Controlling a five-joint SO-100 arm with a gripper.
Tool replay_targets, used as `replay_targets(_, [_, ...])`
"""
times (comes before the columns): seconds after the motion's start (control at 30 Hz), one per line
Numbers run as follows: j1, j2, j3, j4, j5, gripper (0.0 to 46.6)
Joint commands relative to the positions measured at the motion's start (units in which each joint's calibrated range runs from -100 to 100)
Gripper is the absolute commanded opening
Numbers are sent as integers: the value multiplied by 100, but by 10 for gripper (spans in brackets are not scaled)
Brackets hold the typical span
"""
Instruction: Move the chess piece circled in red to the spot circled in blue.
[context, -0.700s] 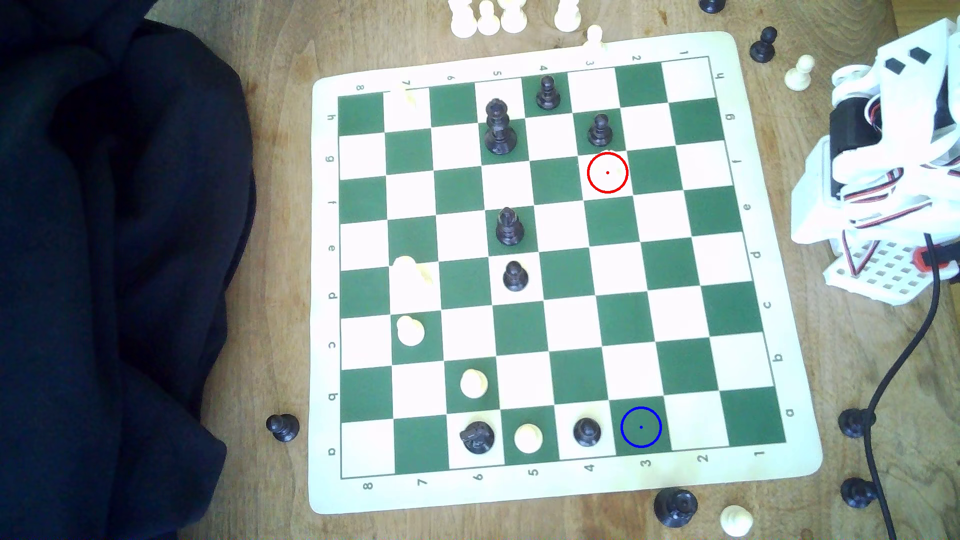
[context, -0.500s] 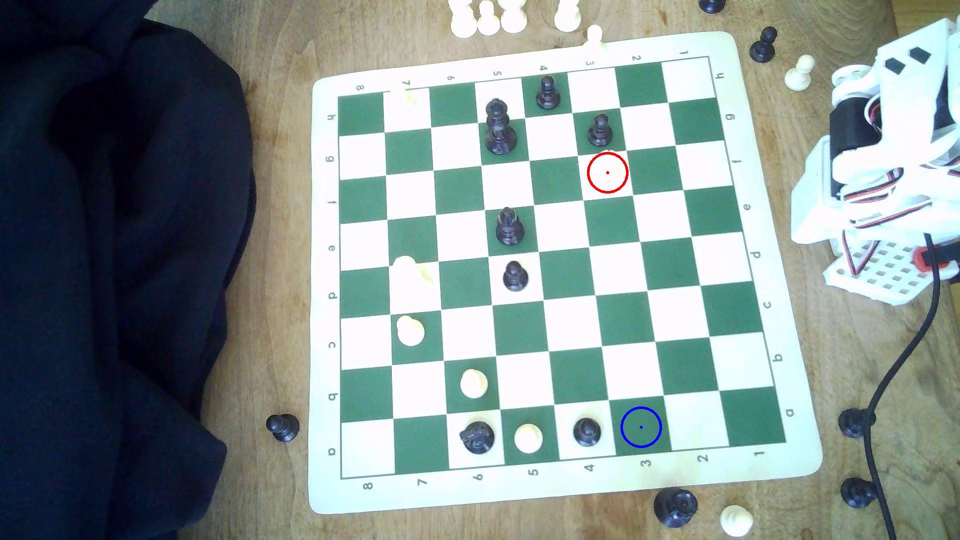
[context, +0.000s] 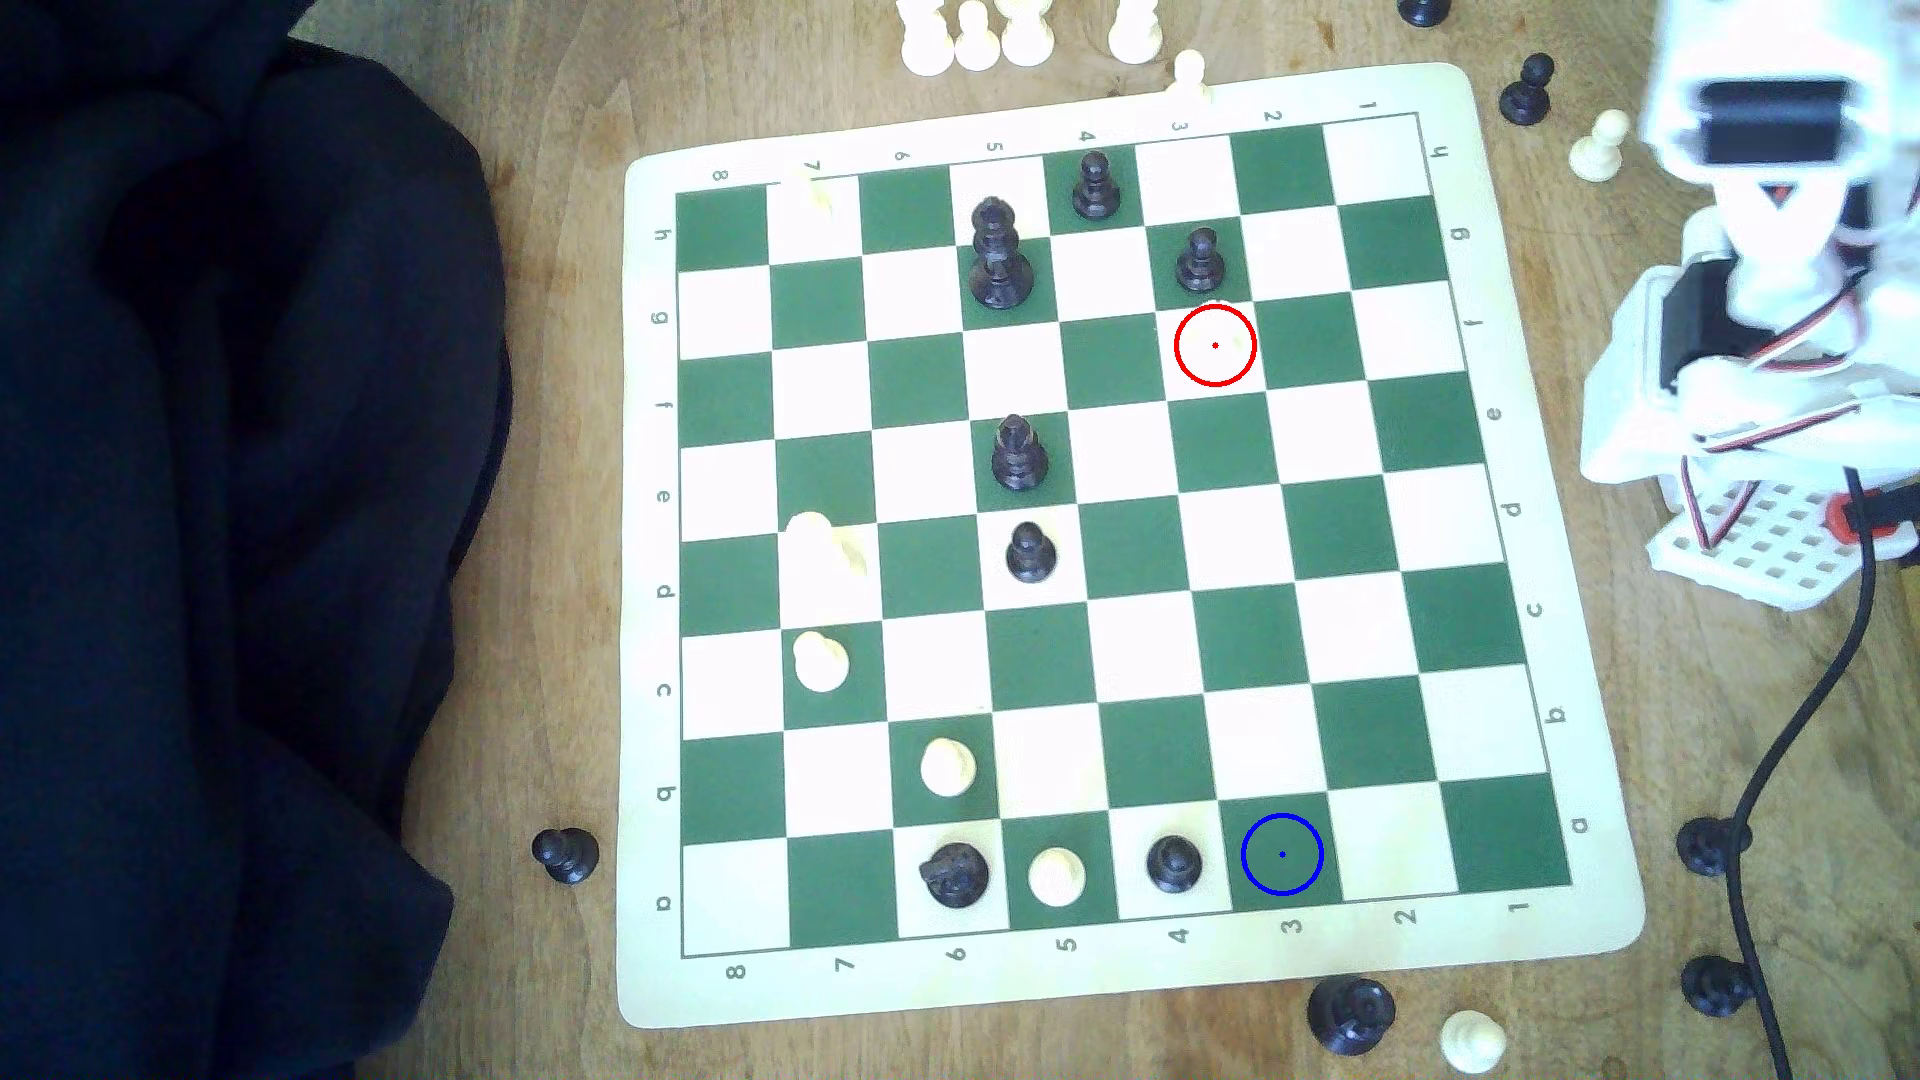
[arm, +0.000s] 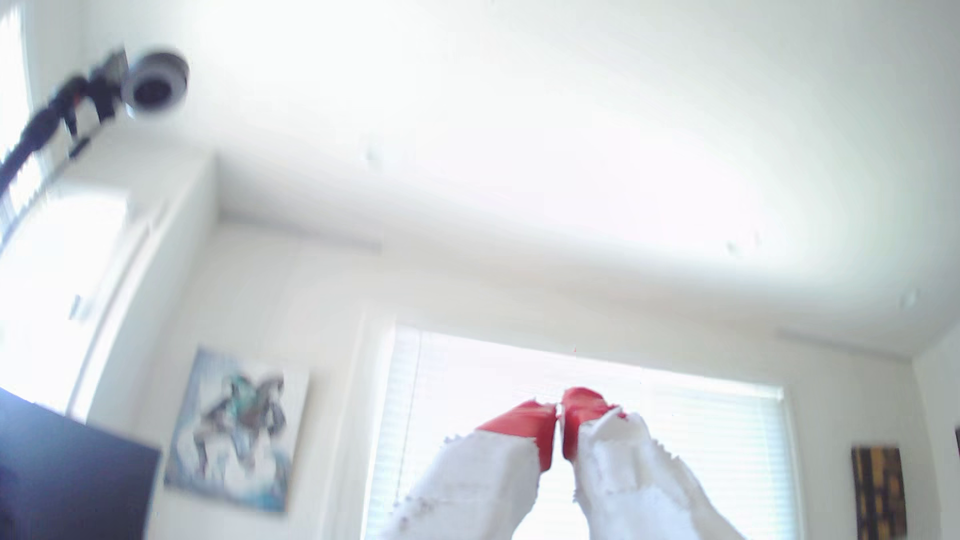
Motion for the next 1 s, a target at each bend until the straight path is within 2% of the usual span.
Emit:
replay_targets(0.0, [461,14,-1329,3516,-29,2])
replay_targets(0.07, [711,107,-1819,4720,-29,2])
replay_targets(0.23, [837,362,-2145,6022,-49,4])
replay_targets(0.3, [805,498,-2118,6244,-78,54])
replay_targets(0.37, [782,786,-2091,6678,-147,61])
replay_targets(0.47, [758,1440,-2381,7275,-357,104])
replay_targets(0.53, [758,1839,-2544,7546,-503,155])
replay_targets(0.6, [735,1966,-2544,7660,-581,176])
replay_targets(0.7, [625,2450,-2798,8144,-840,210])
replay_targets(0.8, [625,2841,-2961,8266,-962,256])
replay_targets(0.9, [618,3308,-3261,8479,-987,271])
replay_targets(0.97, [649,3885,-3741,8864,-1026,265])
